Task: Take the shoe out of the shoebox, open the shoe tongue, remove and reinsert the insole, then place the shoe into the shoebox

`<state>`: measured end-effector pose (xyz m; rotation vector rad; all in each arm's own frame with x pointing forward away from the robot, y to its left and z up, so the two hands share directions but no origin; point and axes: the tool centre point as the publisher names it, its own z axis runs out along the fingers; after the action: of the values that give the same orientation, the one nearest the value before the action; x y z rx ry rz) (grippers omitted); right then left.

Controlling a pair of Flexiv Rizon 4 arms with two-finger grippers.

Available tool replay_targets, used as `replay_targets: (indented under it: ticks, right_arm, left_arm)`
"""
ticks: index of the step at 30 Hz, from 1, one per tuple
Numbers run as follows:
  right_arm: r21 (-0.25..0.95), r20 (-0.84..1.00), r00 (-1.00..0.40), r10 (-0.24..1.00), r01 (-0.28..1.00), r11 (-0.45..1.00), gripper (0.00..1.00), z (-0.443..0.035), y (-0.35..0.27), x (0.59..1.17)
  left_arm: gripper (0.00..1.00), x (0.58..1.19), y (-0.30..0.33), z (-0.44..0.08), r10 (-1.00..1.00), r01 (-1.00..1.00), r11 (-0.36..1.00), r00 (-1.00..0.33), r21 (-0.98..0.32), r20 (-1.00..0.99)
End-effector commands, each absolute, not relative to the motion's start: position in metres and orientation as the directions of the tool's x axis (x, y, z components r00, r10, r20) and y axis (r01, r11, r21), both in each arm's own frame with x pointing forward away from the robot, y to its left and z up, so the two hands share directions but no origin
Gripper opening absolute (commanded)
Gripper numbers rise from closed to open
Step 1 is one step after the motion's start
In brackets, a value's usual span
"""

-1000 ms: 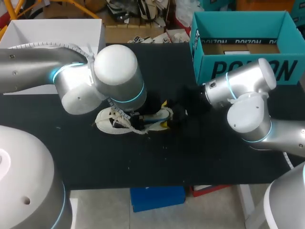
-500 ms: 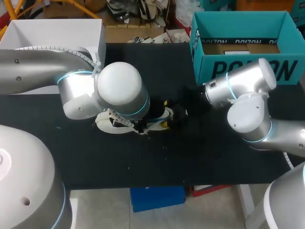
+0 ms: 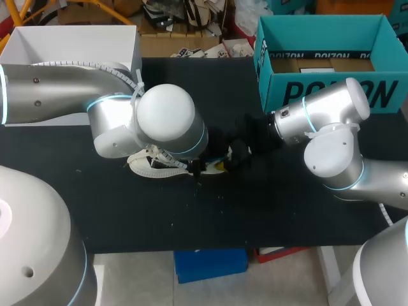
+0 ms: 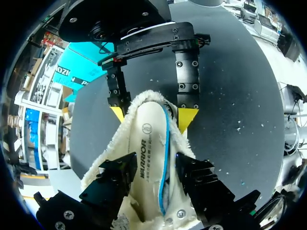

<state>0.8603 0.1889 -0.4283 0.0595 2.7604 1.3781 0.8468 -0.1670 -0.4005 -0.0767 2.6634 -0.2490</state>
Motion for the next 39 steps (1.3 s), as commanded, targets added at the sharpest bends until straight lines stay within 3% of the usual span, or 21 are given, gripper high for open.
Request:
replay_targets:
  ticks: [1, 3, 5, 6, 7, 27, 39]
  right_arm:
    - [0.798, -0.032, -0.998, 0.059, 0.01, 0.603, 0.0, -0.433, 0.189, 0.861]
    - [0.798, -0.032, -0.998, 0.059, 0.01, 0.603, 0.0, -0.433, 0.189, 0.861]
    - [0.798, -0.032, -0.998, 0.059, 0.01, 0.603, 0.0, -0.433, 0.189, 0.861]
    - [0.798, -0.032, -0.998, 0.059, 0.01, 0.603, 0.0, -0.433, 0.189, 0.861]
    - [0.798, -0.032, -0.998, 0.059, 0.01, 0.603, 0.0, -0.433, 0.189, 0.861]
    - [0.798, -0.032, -0.998, 0.059, 0.01, 0.603, 0.0, -0.433, 0.189, 0.861]
    - [0.798, -0.032, -0.998, 0.059, 0.01, 0.603, 0.0, -0.433, 0.189, 0.861]
  left_arm:
    - [0.47, 0.855, -0.175, -0.413, -0.095, -0.008, 0.981, -0.889, -0.194, -0.447]
    - [0.44, 0.854, -0.177, -0.411, -0.093, -0.003, 0.98, -0.888, -0.197, -0.449]
    - [0.36, 0.853, -0.179, -0.41, -0.089, 0.004, 0.98, -0.888, -0.201, -0.451]
    - [0.12, 0.853, -0.18, -0.409, -0.088, 0.005, 0.979, -0.888, -0.202, -0.452]
    - [0.0, 0.853, -0.18, -0.409, -0.087, 0.007, 0.979, -0.887, -0.202, -0.453]
    - [0.0, 0.847, -0.171, -0.391, -0.104, -0.001, 0.974, -0.893, -0.229, -0.438]
    - [0.0, 0.836, -0.152, -0.36, -0.117, 0.0, 0.919, -0.955, -0.393, -0.273]
